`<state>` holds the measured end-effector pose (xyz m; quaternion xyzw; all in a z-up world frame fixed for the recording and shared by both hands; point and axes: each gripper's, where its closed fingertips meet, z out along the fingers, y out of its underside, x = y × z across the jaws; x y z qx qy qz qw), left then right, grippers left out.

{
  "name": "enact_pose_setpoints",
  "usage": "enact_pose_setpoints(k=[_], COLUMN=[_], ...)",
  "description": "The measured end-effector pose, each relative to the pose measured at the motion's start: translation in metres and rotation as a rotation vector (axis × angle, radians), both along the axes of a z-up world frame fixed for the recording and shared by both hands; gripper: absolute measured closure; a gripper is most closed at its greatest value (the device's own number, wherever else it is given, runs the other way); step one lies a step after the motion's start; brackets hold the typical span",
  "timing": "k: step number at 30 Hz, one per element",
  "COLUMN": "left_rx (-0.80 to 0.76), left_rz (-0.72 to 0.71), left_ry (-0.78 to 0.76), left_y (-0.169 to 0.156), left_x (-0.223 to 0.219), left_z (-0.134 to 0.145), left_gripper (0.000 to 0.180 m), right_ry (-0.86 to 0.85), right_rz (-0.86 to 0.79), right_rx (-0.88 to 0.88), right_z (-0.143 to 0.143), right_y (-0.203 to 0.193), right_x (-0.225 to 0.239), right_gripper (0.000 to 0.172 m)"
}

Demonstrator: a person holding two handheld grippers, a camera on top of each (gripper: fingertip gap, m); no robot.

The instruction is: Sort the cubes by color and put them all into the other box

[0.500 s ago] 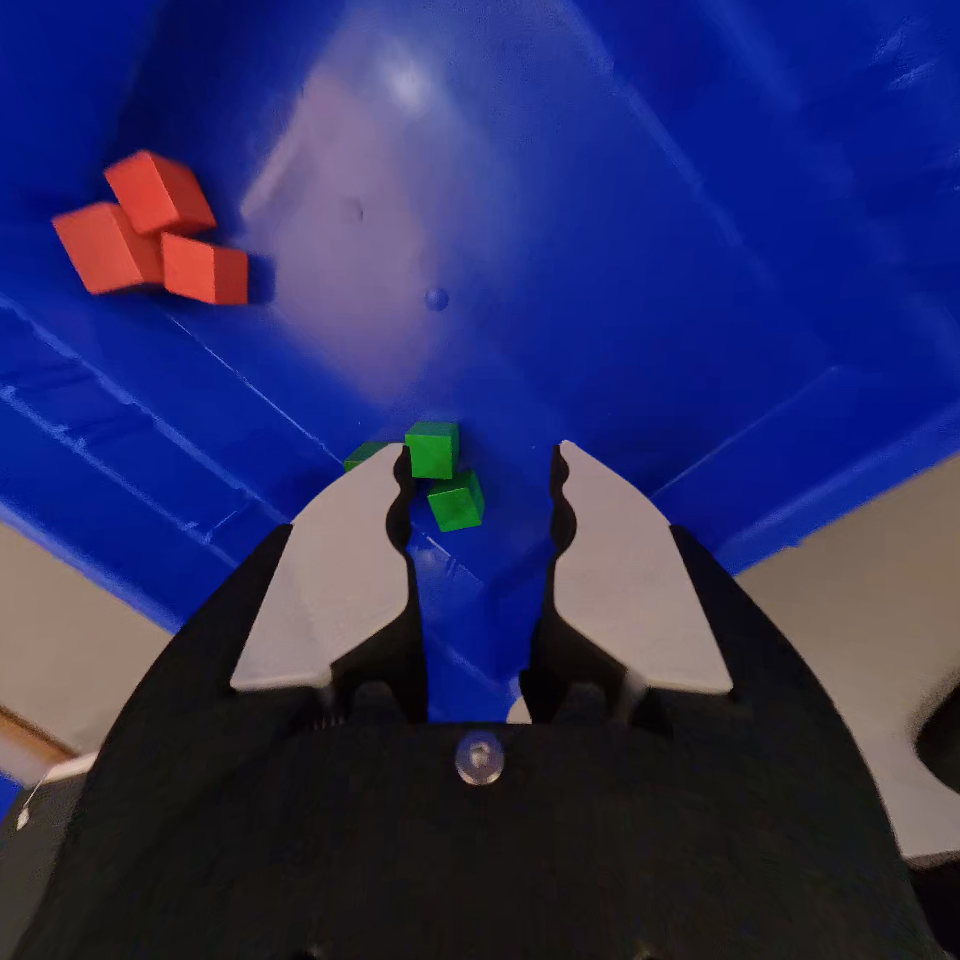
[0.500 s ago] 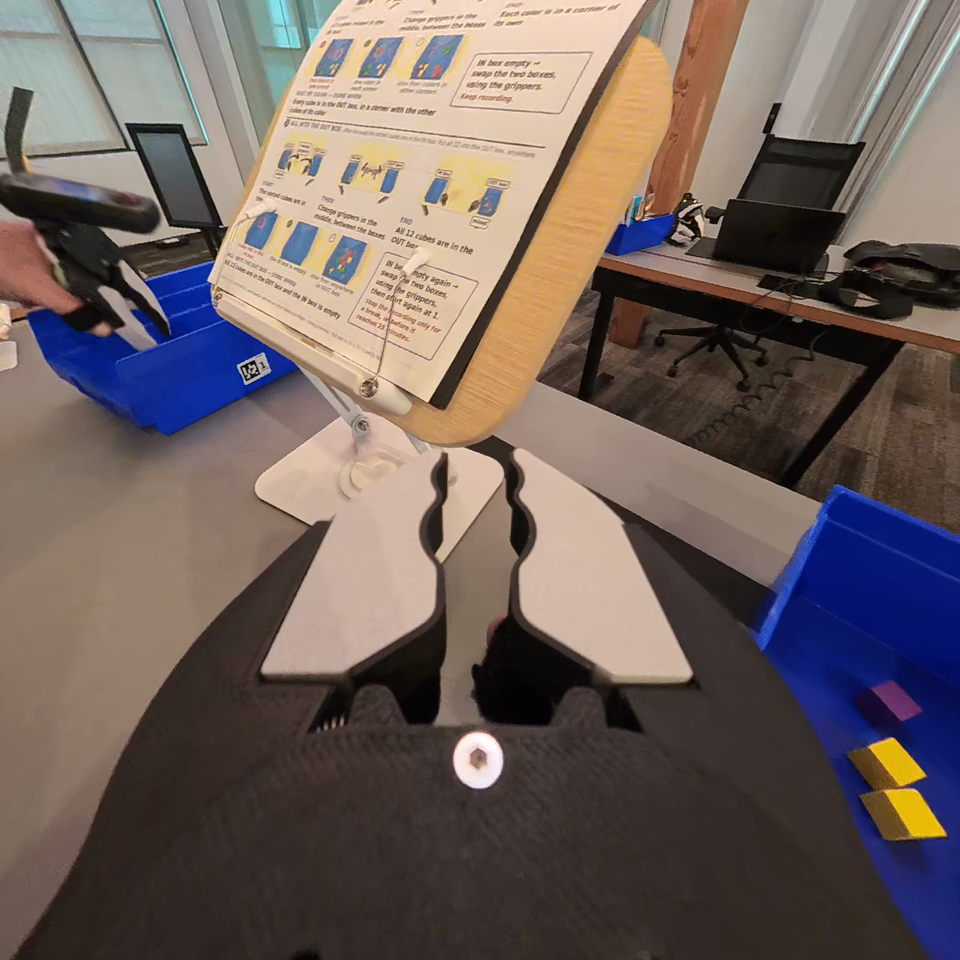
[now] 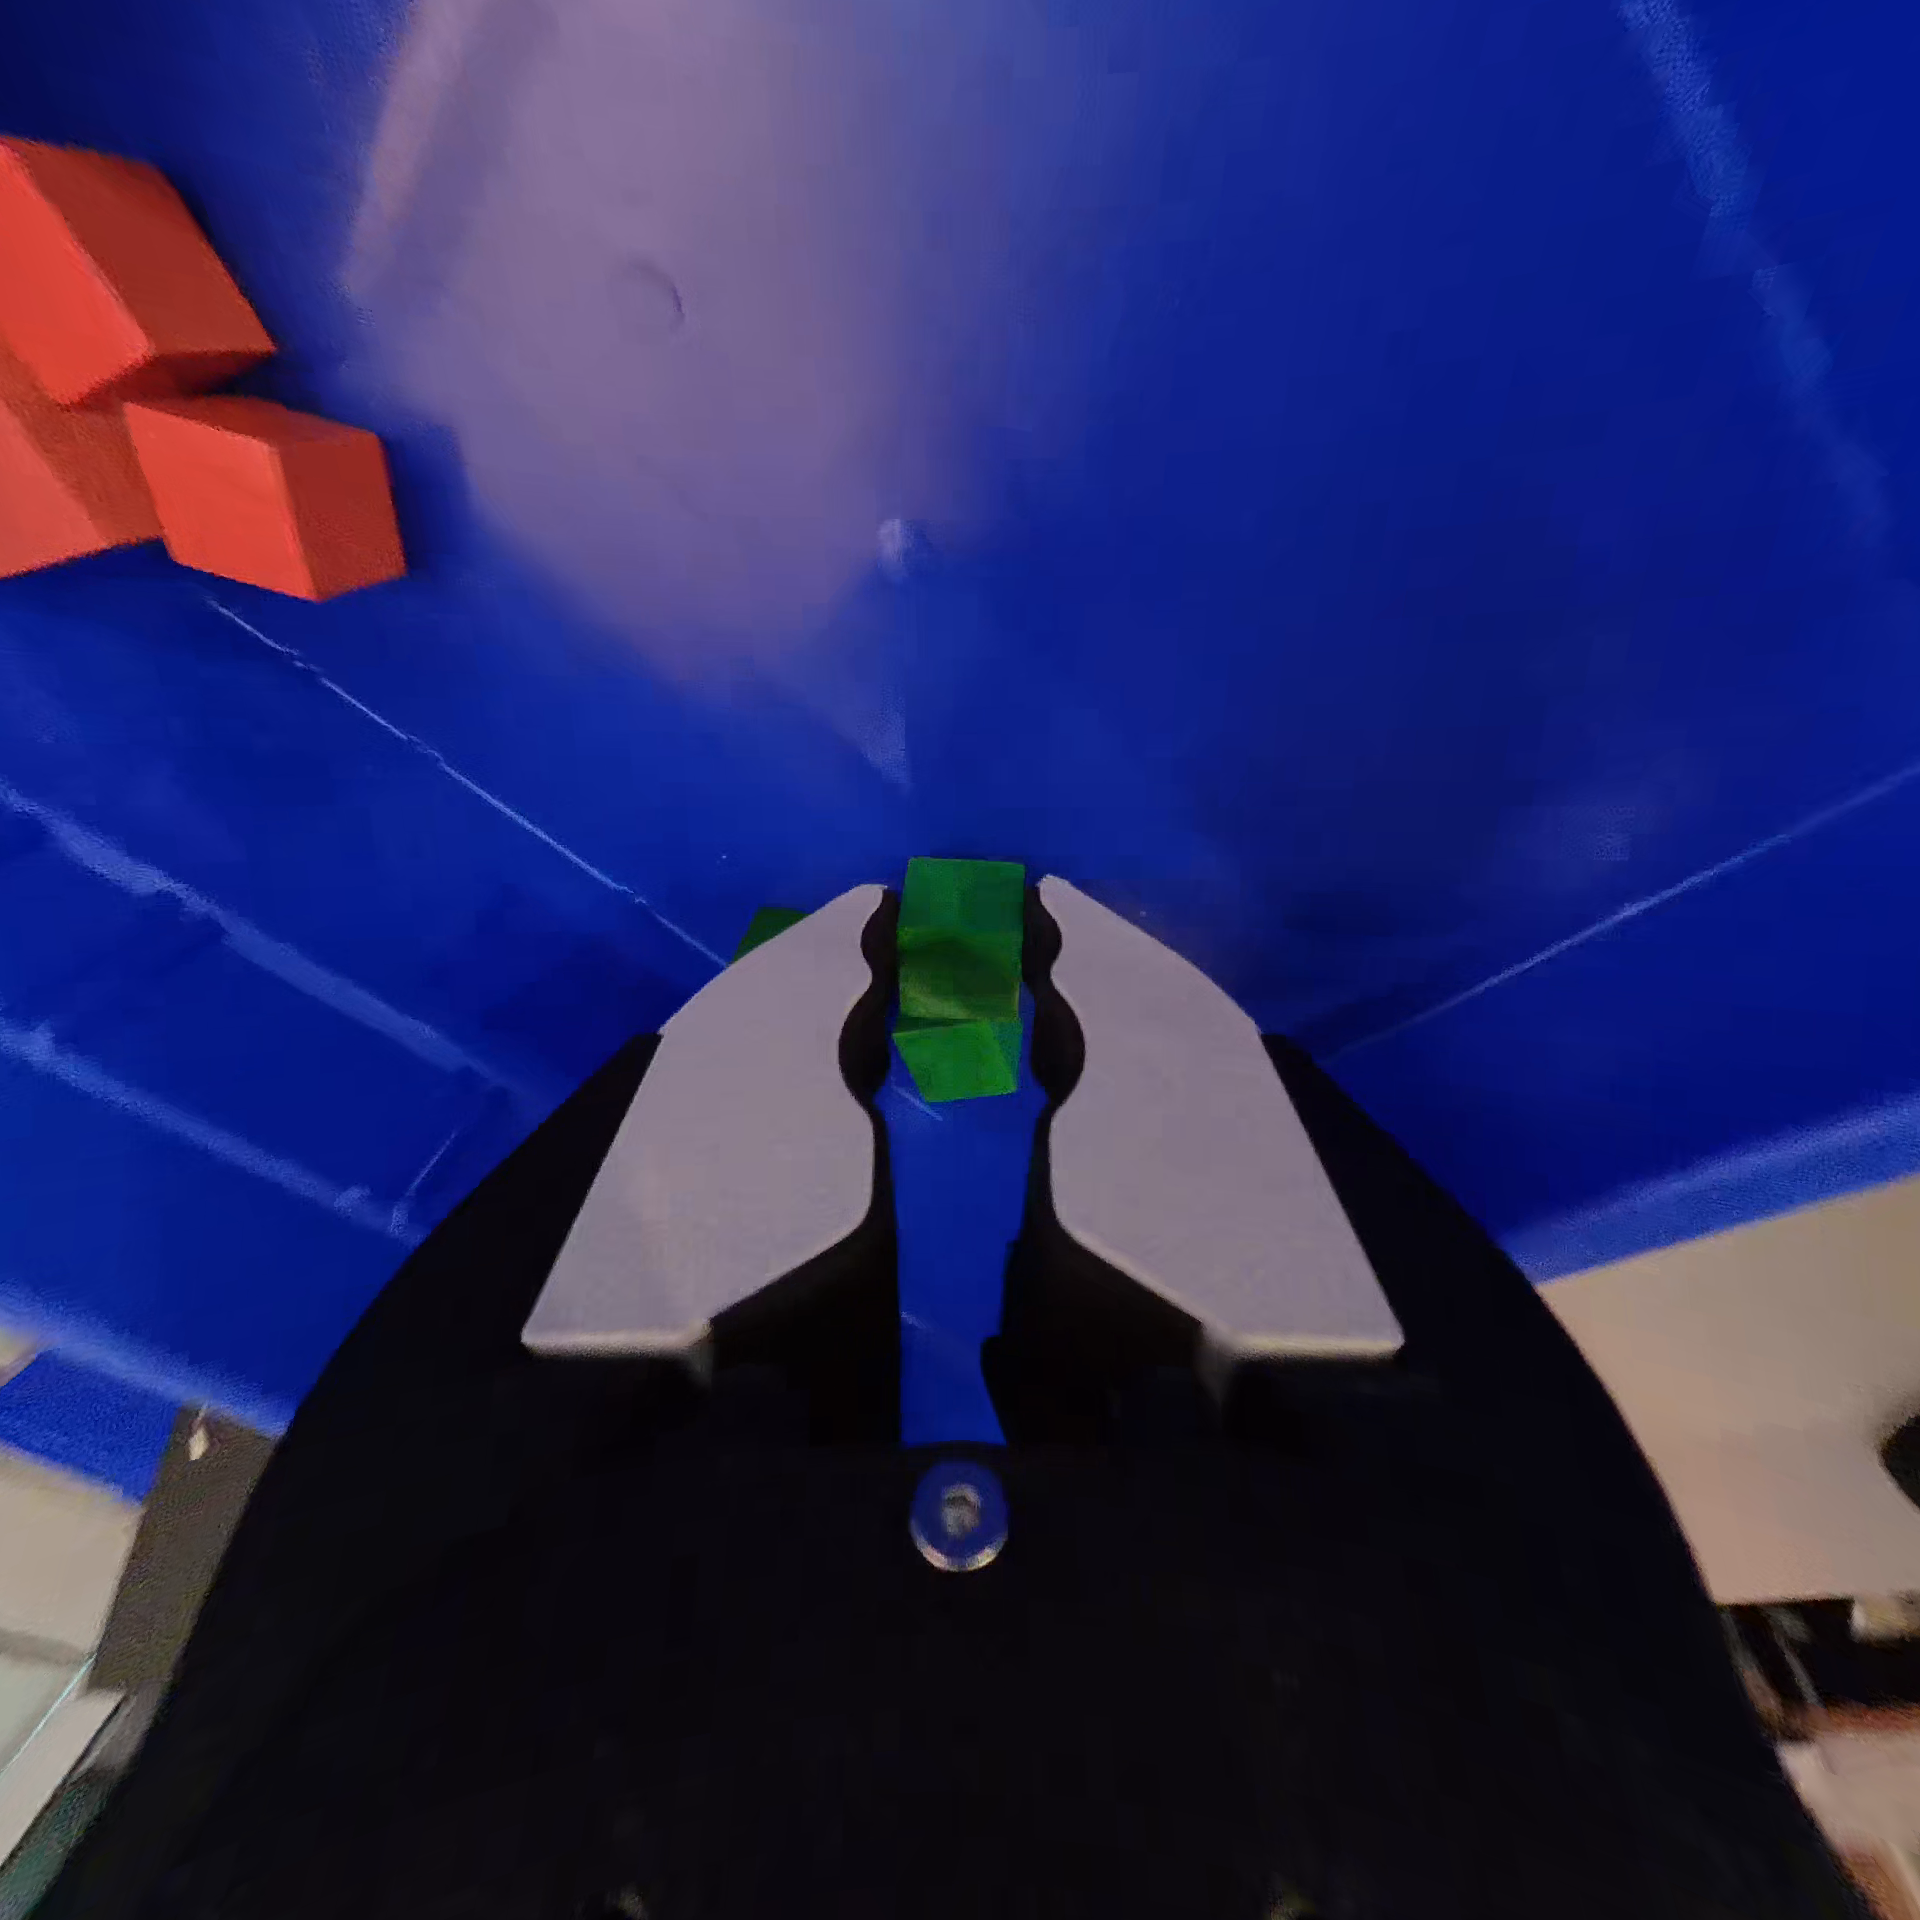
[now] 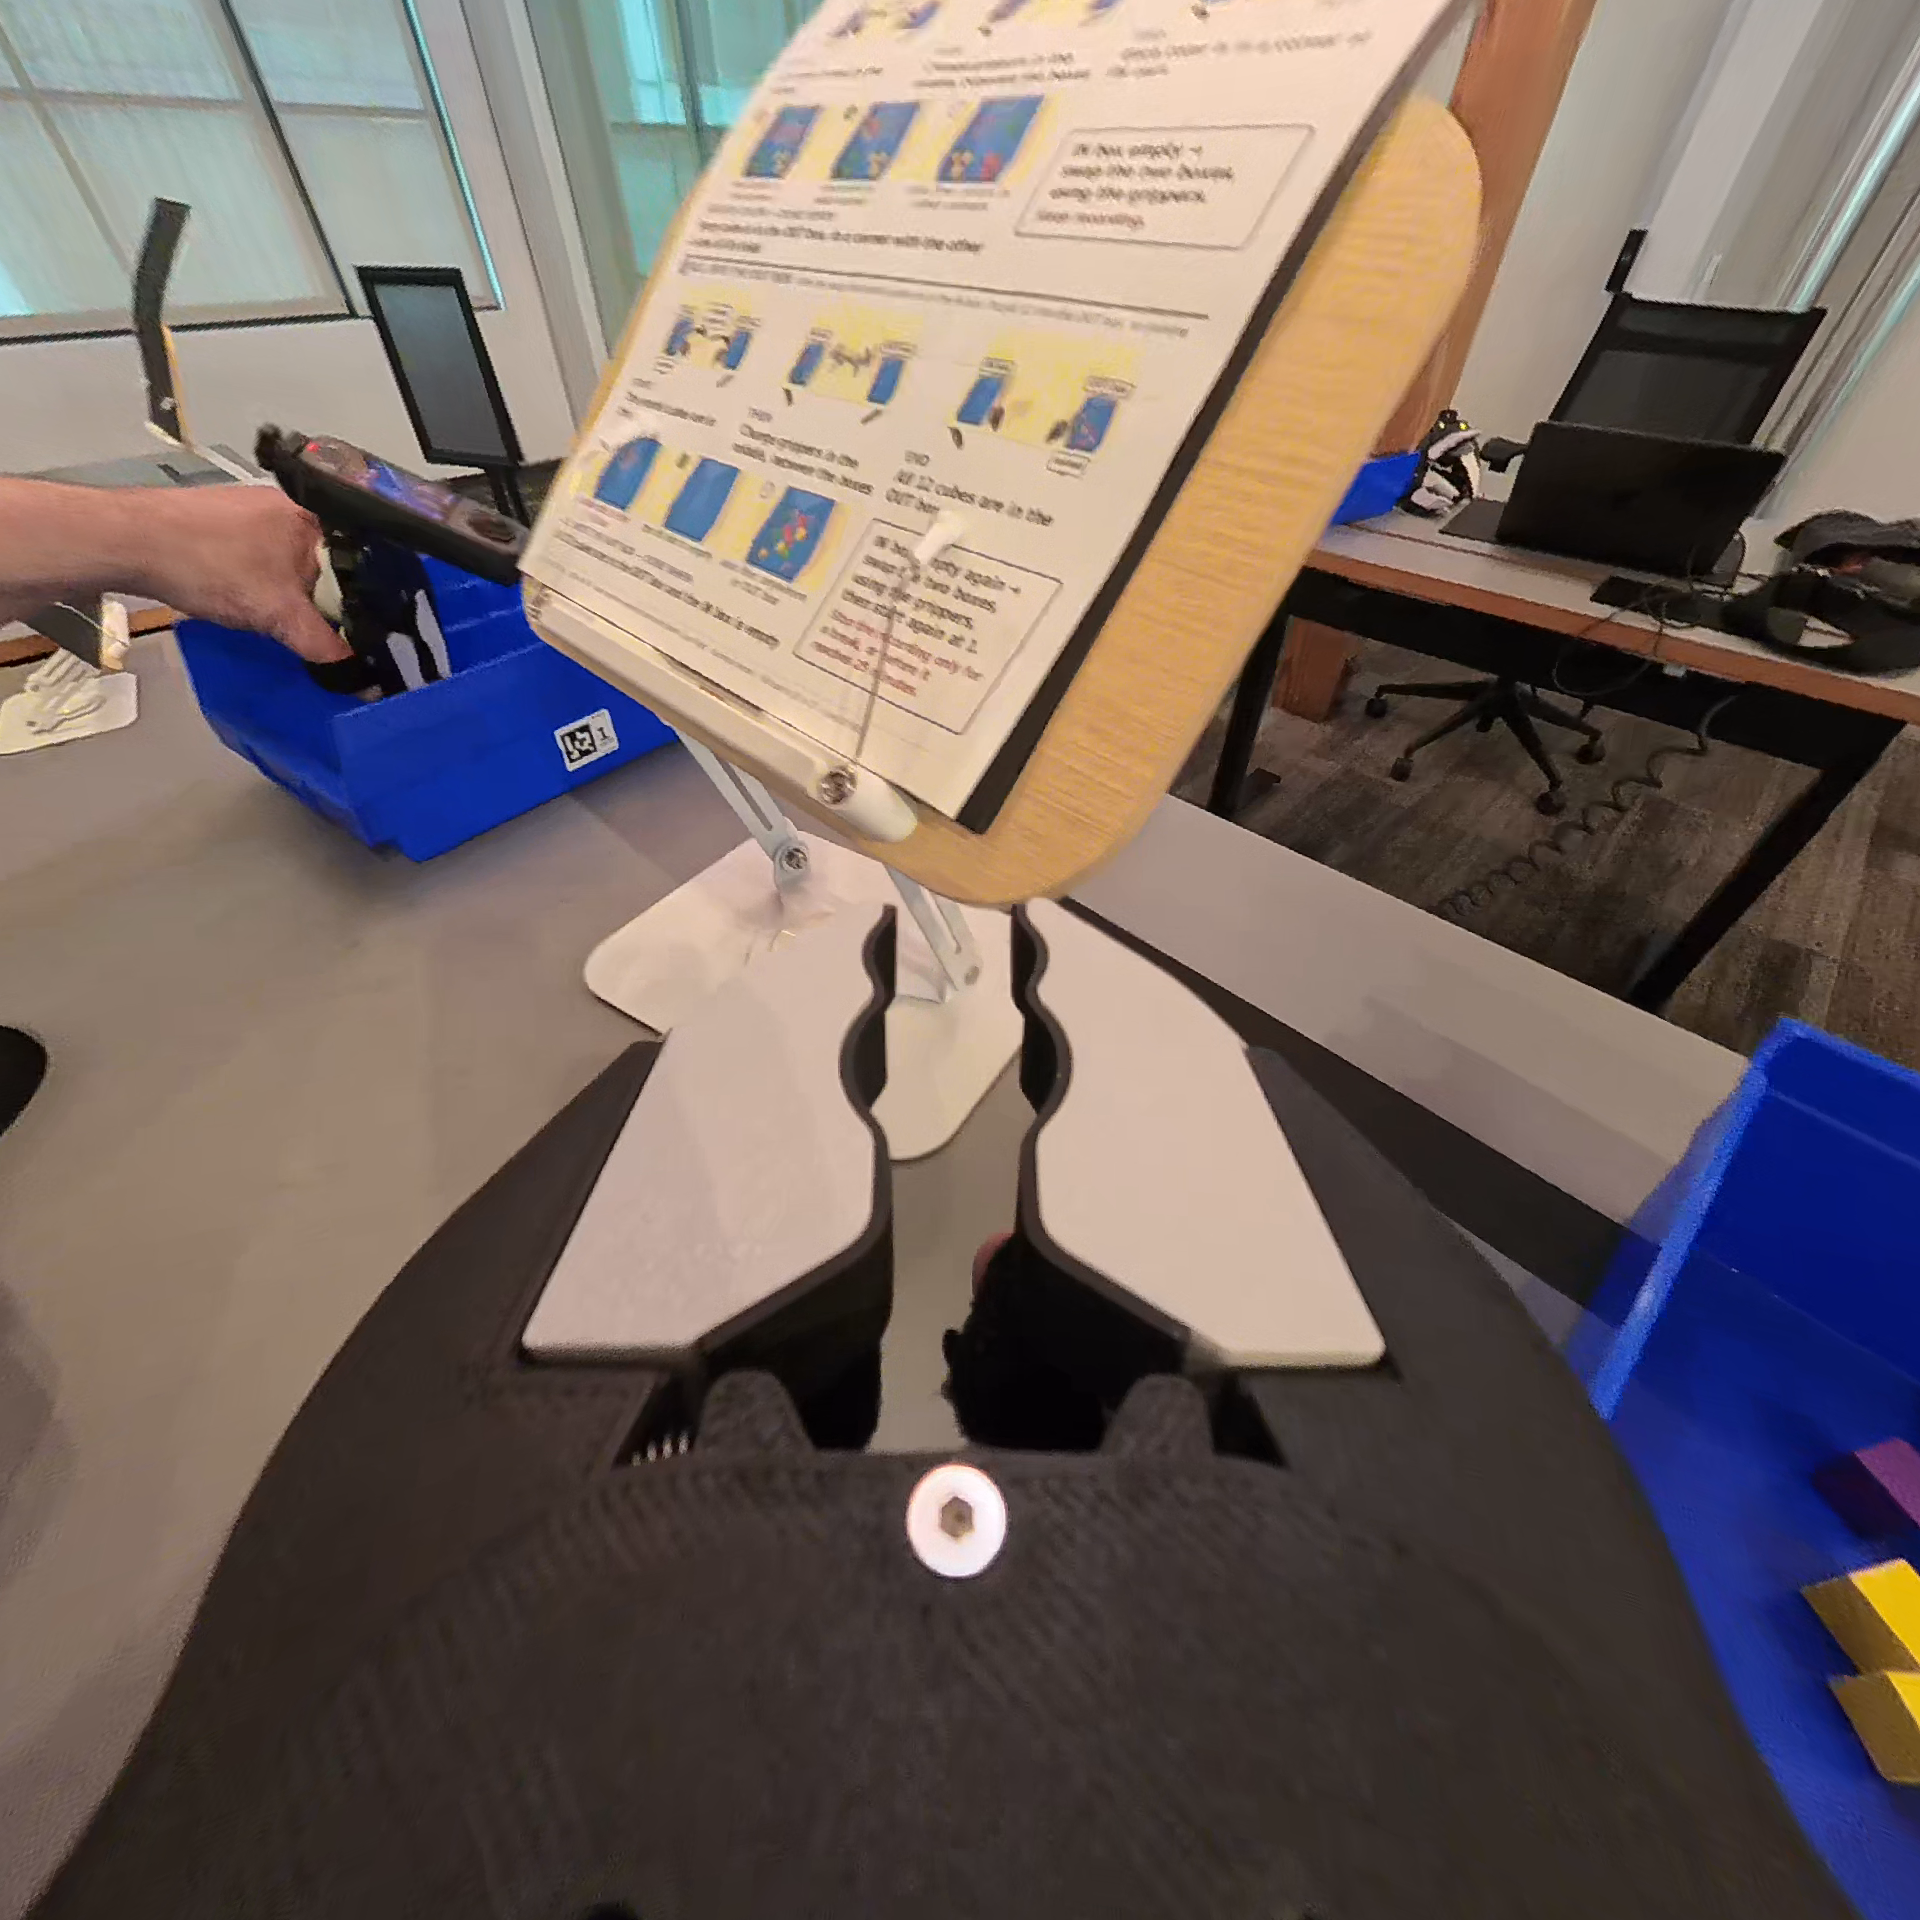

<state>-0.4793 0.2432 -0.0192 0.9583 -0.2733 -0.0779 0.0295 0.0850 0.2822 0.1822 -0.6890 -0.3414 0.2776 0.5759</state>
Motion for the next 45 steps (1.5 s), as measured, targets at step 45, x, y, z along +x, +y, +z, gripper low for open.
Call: enact_pose_setpoints(k=[45], left_rx=[0.594], left_rz=[-0.682], left_ry=[-1.376], left_y=[-0.074], left_x=[0.417], left_z=[0.272], left_gripper=[0.158], right_ry=[0.233], right_rz=[0.579], right_rx=[0.032], right_z=[0.062], right_y=[-0.113], right_x=[-0.17], right_gripper=[0.149])
